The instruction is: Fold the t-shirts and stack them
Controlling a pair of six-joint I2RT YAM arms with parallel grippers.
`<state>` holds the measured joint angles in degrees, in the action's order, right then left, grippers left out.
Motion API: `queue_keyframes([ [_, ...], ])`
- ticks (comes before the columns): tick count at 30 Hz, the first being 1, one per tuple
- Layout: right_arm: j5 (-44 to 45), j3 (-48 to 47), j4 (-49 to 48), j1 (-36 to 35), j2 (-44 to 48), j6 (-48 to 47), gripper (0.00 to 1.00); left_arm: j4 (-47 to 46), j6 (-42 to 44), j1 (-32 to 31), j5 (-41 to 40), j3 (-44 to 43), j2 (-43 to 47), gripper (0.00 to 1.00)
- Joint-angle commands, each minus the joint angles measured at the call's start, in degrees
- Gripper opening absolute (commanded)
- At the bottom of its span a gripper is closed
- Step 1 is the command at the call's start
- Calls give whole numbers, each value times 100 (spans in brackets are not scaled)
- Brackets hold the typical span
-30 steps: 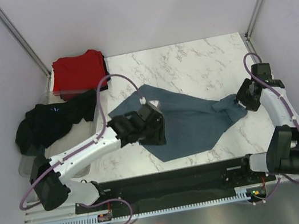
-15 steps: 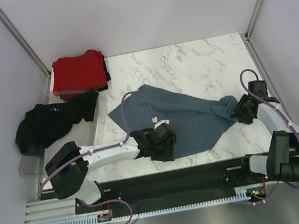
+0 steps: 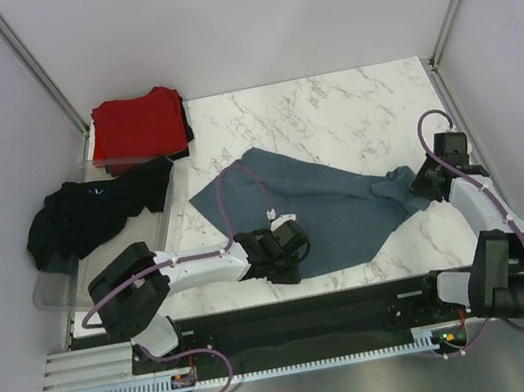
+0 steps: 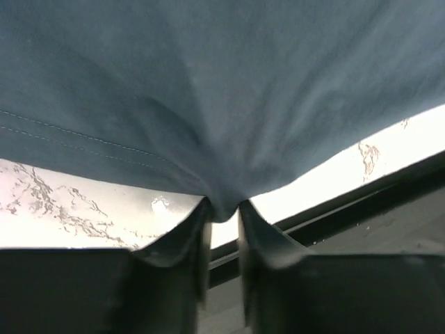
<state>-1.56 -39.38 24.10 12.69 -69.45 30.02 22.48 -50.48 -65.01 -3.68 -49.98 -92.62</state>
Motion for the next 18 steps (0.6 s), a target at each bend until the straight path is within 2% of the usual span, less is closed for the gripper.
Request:
queue_keyframes([
  [1, 516, -386, -133, 6, -112, -49, 5, -271, -147, -29, -562, -134, -405, 23],
  [4, 412, -659, -63, 14, -218, 30, 0, -148, -85, 6, -747, -319, -450, 2],
  [7, 235, -738, 16, 14, -17, 83, 0, 255, 3, 6, -992, -556, -231, 2],
  [12, 297, -545, 332, 14, 616, 21, 0, 1160, 266, 24, -1538, -1066, 813, 2],
  [18, 771, -790, 876, 14, 1100, 135, 0, 2459, 547, 41, -1943, -2243, 1579, 2],
])
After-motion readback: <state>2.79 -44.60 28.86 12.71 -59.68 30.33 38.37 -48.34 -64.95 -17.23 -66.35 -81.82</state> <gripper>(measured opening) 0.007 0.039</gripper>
